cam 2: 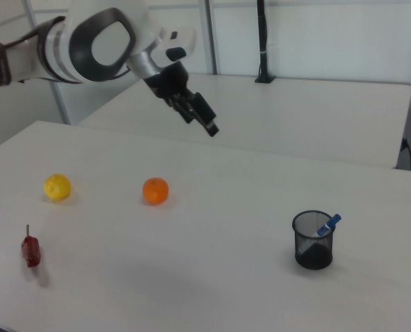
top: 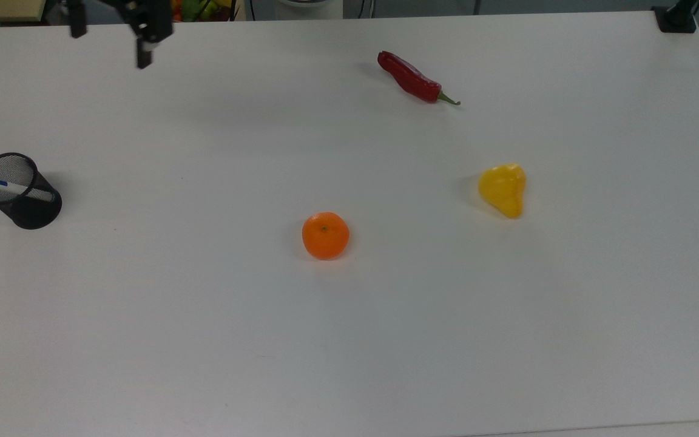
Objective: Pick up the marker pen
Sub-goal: 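Move the gripper over the black mesh pen cup and lower it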
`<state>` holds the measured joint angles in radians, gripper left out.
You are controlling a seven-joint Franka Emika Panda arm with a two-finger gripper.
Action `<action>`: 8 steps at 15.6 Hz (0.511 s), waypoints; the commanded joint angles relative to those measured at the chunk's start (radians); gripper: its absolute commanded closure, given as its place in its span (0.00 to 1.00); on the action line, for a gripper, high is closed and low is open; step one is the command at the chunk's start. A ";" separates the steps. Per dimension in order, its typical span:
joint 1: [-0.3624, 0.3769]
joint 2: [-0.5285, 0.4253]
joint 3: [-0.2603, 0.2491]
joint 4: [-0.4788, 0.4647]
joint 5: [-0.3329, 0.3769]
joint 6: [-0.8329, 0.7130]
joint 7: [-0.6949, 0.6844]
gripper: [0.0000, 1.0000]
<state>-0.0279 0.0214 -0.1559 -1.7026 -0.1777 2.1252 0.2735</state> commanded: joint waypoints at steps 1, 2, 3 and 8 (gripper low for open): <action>-0.014 0.075 -0.074 0.014 -0.046 0.178 0.064 0.00; -0.014 0.090 -0.102 0.014 -0.046 0.221 0.064 0.00; -0.014 0.107 -0.125 0.012 -0.045 0.254 0.064 0.00; -0.056 0.187 -0.145 0.009 -0.037 0.389 0.064 0.04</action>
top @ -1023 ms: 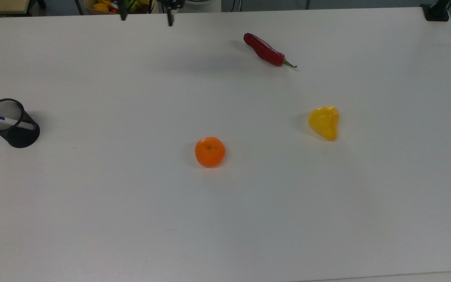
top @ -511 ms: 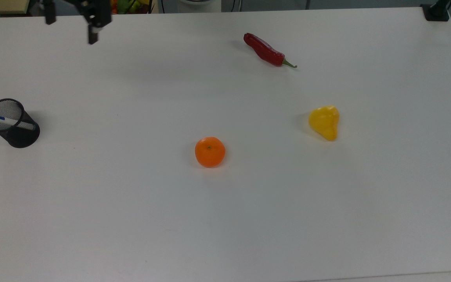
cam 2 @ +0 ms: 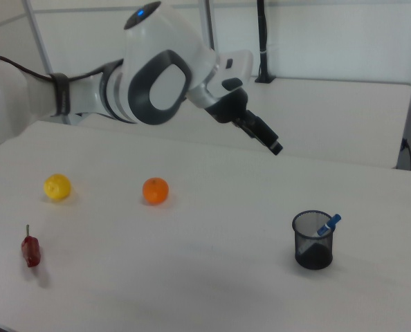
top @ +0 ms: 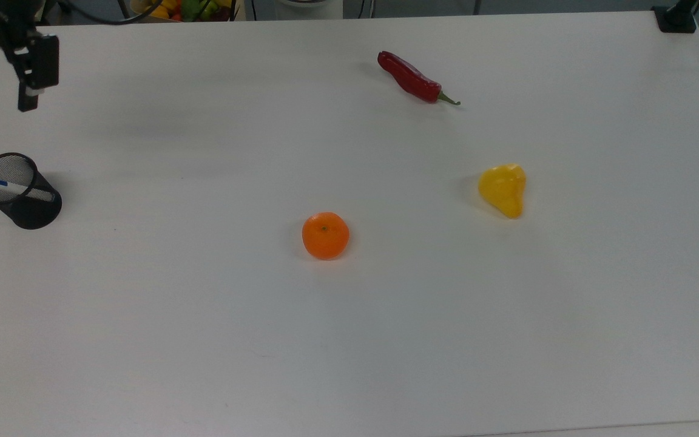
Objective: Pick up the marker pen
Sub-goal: 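Move the gripper over the black mesh pen cup and lower it, then close the gripper on the blue-capped marker inside the cup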
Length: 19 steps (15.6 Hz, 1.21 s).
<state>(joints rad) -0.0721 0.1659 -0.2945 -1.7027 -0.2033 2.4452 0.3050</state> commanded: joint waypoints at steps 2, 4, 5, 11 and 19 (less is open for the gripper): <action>-0.029 0.076 -0.008 0.011 -0.010 0.110 0.034 0.05; -0.047 0.110 -0.008 0.011 -0.008 0.173 0.066 0.12; -0.057 0.133 -0.008 0.011 -0.010 0.208 0.103 0.13; -0.106 0.227 -0.008 0.012 -0.008 0.370 0.160 0.20; -0.146 0.276 -0.008 0.005 -0.008 0.442 0.178 0.30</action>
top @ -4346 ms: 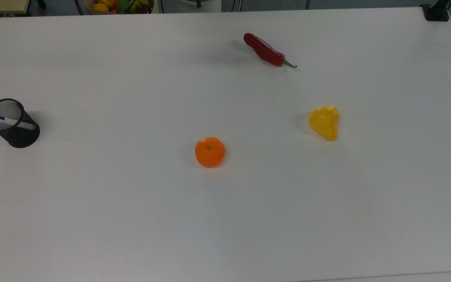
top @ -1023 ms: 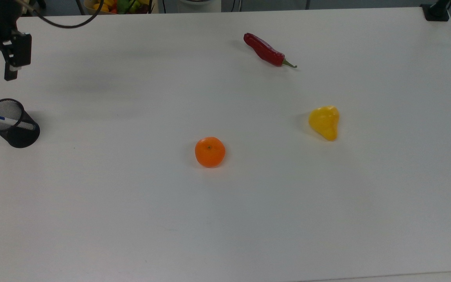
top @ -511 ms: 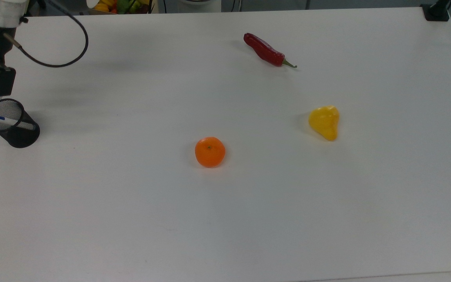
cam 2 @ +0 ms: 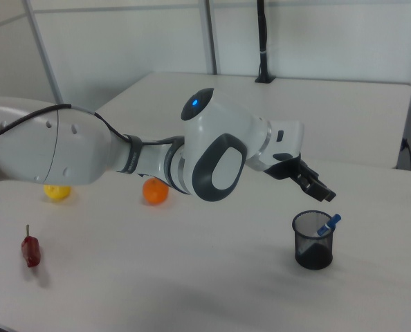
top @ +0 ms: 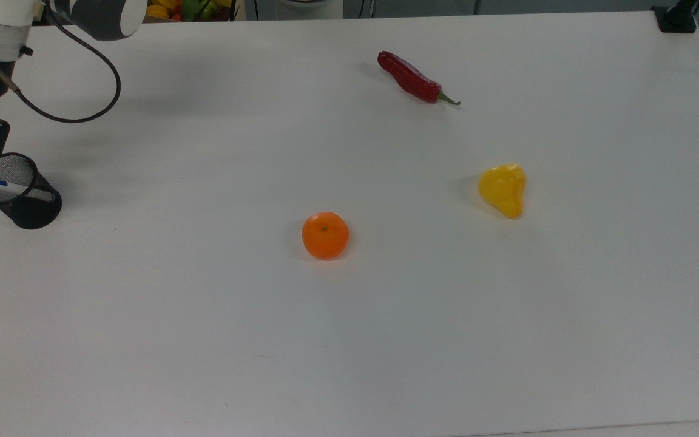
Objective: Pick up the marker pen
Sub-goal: 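Close the gripper on the blue-capped marker inside the cup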
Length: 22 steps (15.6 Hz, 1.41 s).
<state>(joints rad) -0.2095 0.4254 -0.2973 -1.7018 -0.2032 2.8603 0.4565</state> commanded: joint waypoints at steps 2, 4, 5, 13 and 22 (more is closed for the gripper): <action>-0.013 0.027 -0.005 0.002 -0.008 0.027 0.027 0.32; -0.014 0.041 -0.006 0.002 -0.010 0.027 0.027 0.32; -0.016 0.046 -0.017 0.002 -0.010 0.027 0.027 0.32; -0.024 0.088 -0.028 0.010 -0.018 0.050 0.025 0.32; -0.031 0.118 -0.028 0.011 -0.018 0.123 0.021 0.43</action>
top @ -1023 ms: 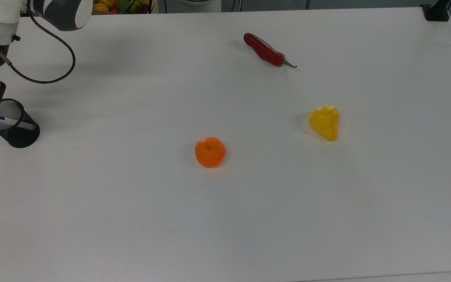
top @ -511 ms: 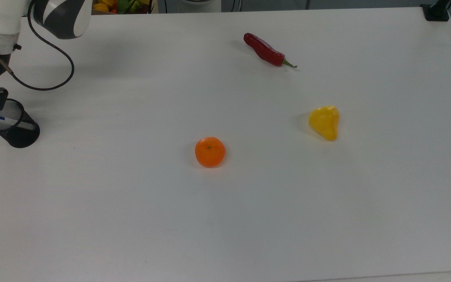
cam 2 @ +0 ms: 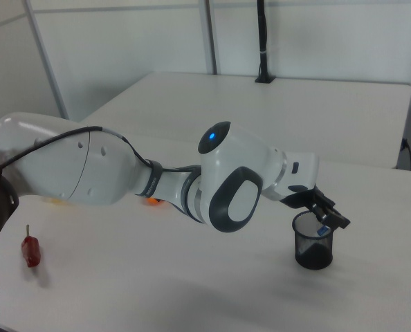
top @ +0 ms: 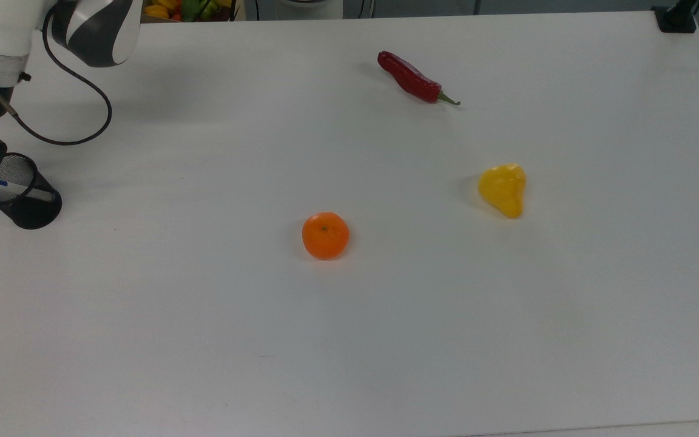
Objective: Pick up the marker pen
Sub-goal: 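Close the gripper on the blue-capped marker inside the cup, then lift the marker up out of the pen cup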
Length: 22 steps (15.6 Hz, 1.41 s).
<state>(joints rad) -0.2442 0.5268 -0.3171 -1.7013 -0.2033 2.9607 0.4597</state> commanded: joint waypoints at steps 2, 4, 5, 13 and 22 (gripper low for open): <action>0.003 0.016 -0.008 0.009 -0.021 0.023 0.017 0.48; 0.003 0.016 -0.008 0.009 -0.021 0.023 0.016 0.61; 0.003 0.016 -0.008 0.009 -0.019 0.023 0.016 0.69; 0.003 0.009 -0.008 0.008 -0.021 0.021 0.013 1.00; -0.001 -0.157 -0.007 -0.014 -0.011 0.020 0.014 1.00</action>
<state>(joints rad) -0.2482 0.4774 -0.3207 -1.6654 -0.2034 2.9685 0.4603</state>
